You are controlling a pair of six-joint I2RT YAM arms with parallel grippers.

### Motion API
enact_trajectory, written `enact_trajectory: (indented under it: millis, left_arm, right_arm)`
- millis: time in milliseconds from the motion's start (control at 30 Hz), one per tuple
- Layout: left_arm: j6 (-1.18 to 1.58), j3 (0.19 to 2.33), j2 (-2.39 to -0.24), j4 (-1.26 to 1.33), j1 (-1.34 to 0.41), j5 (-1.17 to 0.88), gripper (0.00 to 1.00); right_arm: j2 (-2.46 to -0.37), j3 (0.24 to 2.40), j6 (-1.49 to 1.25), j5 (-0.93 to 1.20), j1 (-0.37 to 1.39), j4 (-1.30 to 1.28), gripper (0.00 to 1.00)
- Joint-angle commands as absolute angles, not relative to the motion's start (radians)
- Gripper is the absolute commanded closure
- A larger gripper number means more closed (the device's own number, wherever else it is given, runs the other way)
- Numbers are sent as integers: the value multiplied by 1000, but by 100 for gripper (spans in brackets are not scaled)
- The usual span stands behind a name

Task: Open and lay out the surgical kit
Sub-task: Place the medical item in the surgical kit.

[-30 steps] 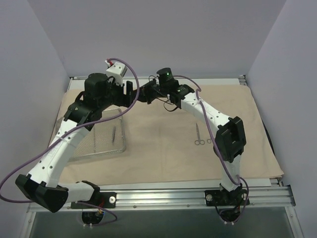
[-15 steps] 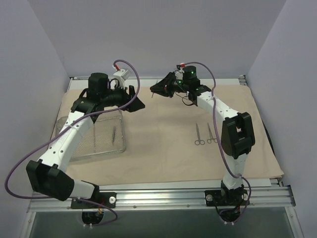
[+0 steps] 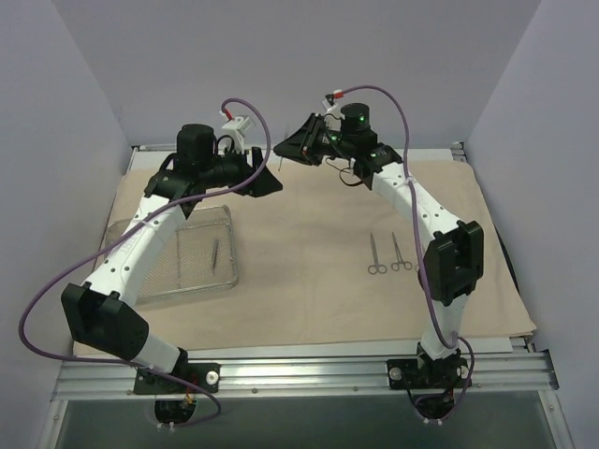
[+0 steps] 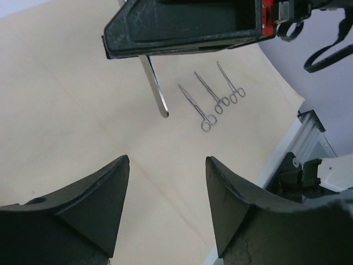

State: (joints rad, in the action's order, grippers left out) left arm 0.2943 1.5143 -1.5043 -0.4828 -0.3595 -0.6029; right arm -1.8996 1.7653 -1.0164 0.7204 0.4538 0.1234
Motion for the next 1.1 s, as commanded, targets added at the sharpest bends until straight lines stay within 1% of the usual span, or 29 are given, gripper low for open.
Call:
enact_trajectory:
  millis: [0, 167, 300, 400, 500, 600, 633, 667, 700, 733, 833, 867, 933, 967, 1067]
  left_arm:
    - [245, 1578, -1506, -519, -373, -463, 34]
    - [239, 1627, -1540, -540, -390, -427, 35]
    - [232, 1640, -1552, -538, -413, -414, 38]
    - [222, 1675, -1580, -566, -431, -399, 39]
    - [209, 1712, -1609, -598, -446, -374, 45]
    - [199, 1726, -1615, -607, -454, -357, 57]
    - [196, 1732, -1617, -606, -456, -345, 68]
    - [192, 1738, -1618, -612, -457, -338, 77]
    - [178, 1746, -1630, -632, -459, -330, 89]
    - [169, 1770, -1638, -646, -463, -302, 97]
    - [127, 1784, -1648, -683, -482, -233, 98]
    - [118, 1779, -1646, -683, -485, -229, 98]
    - [106, 1773, -1638, -683, -485, -224, 98]
    - [100, 1766, -1635, -681, -483, -222, 98]
    - [97, 1750, -1626, -683, -486, -224, 98]
  right_arm:
    - [-1876, 1827, -977, 675, 468, 38, 100]
    - [-1875, 1833, -991, 638, 479, 5, 100]
    - [-1896, 1880, -977, 609, 495, -99, 100]
    - [-1901, 1894, -979, 592, 508, -120, 100]
    - [-1902, 1901, -980, 581, 520, -124, 100]
    - [-1907, 1922, -971, 568, 528, -162, 100]
    - [-1907, 1924, -968, 565, 529, -167, 100]
    - [-1905, 1924, -968, 563, 532, -170, 100]
    - [-1907, 1927, -966, 555, 534, -181, 100]
    - [-1905, 1930, -963, 548, 532, -192, 100]
    - [-1908, 1963, -951, 509, 526, -273, 83]
    - [-1910, 1985, -937, 497, 523, -293, 73]
    - [-1916, 2014, -920, 457, 515, -370, 62]
    - [-1917, 2026, -911, 456, 514, -379, 53]
    - [-1916, 2026, -913, 457, 508, -380, 52]
